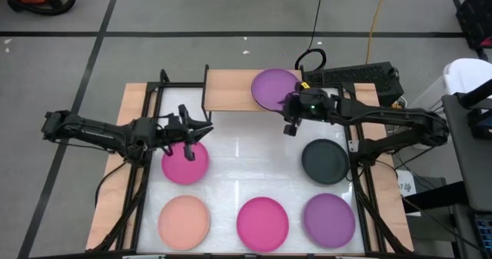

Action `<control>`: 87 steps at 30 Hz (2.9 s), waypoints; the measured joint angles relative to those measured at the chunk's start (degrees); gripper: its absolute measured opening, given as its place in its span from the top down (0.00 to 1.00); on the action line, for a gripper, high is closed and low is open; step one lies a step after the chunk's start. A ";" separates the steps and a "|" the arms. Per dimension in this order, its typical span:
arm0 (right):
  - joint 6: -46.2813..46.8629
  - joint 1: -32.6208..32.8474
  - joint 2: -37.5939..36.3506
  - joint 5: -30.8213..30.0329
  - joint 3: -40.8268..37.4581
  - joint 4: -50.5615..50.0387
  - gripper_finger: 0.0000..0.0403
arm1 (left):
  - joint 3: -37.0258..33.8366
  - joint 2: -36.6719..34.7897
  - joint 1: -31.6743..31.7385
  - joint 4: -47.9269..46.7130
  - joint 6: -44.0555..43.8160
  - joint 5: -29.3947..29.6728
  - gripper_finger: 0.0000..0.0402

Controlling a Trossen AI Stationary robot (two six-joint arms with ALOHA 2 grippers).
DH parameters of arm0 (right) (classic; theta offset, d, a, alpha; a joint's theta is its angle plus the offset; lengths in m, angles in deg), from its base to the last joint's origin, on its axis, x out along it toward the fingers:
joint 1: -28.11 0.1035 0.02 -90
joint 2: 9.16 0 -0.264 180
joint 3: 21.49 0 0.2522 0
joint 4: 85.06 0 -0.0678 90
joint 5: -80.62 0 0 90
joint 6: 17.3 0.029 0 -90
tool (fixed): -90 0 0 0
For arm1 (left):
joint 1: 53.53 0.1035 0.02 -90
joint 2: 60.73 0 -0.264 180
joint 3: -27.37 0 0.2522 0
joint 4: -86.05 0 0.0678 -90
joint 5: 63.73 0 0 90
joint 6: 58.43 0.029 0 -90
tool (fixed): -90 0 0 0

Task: Place and stack plates onto a shelf
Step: Stack the left pink plate on the purple plate on the shelf

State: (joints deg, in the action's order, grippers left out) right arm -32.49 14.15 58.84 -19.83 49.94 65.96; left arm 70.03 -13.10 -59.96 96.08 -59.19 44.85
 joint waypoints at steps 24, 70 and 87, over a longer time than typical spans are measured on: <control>7.20 24.34 -12.55 -4.89 -13.11 12.63 0.64 | 17.08 28.97 -7.60 -58.08 -42.54 -3.19 0.82; 7.67 25.86 -12.71 -6.21 -15.61 17.18 0.64 | 25.19 47.55 -11.68 -68.31 -58.29 -8.56 0.82; 7.77 25.86 -14.71 -6.17 -16.39 17.55 0.64 | 32.38 46.10 -13.06 -74.83 -45.13 -13.09 0.98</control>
State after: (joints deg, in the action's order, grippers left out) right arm -24.72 40.01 44.12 -26.00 33.55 83.51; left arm 102.41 33.00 -73.02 21.26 -104.32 31.76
